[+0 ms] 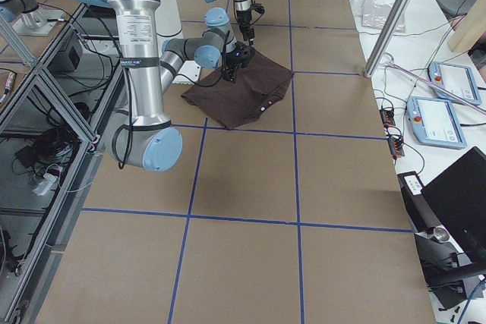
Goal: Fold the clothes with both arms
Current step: 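Grasp the shirt edges with both grippers and fold it in half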
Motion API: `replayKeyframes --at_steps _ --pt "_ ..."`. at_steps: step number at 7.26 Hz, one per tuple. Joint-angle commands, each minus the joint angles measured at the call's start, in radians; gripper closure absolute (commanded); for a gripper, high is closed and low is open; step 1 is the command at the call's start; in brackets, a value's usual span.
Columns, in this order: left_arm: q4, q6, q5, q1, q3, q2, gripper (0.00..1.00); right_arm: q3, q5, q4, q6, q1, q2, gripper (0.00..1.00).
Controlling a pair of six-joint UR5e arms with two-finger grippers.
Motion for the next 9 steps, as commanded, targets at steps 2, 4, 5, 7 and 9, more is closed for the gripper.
replayKeyframes --at_steps 2,4,5,7,9 --pt "0.004 0.001 0.003 0.014 0.032 -0.003 0.34 -0.005 0.002 -0.001 -0.005 0.005 -0.002 0.0" --pt "0.004 0.005 0.013 0.014 0.041 0.0 0.59 -0.005 0.002 -0.002 -0.005 0.005 -0.005 0.0" --pt "0.004 0.013 0.022 0.014 0.041 -0.003 0.82 -0.009 0.001 -0.002 -0.005 0.005 -0.002 0.0" --pt "0.004 0.017 0.028 0.011 0.042 -0.006 1.0 -0.011 0.001 -0.002 -0.005 0.005 -0.005 0.0" --pt "0.088 0.163 0.036 -0.078 -0.006 -0.004 1.0 -0.017 -0.001 -0.002 -0.005 0.004 -0.002 0.0"
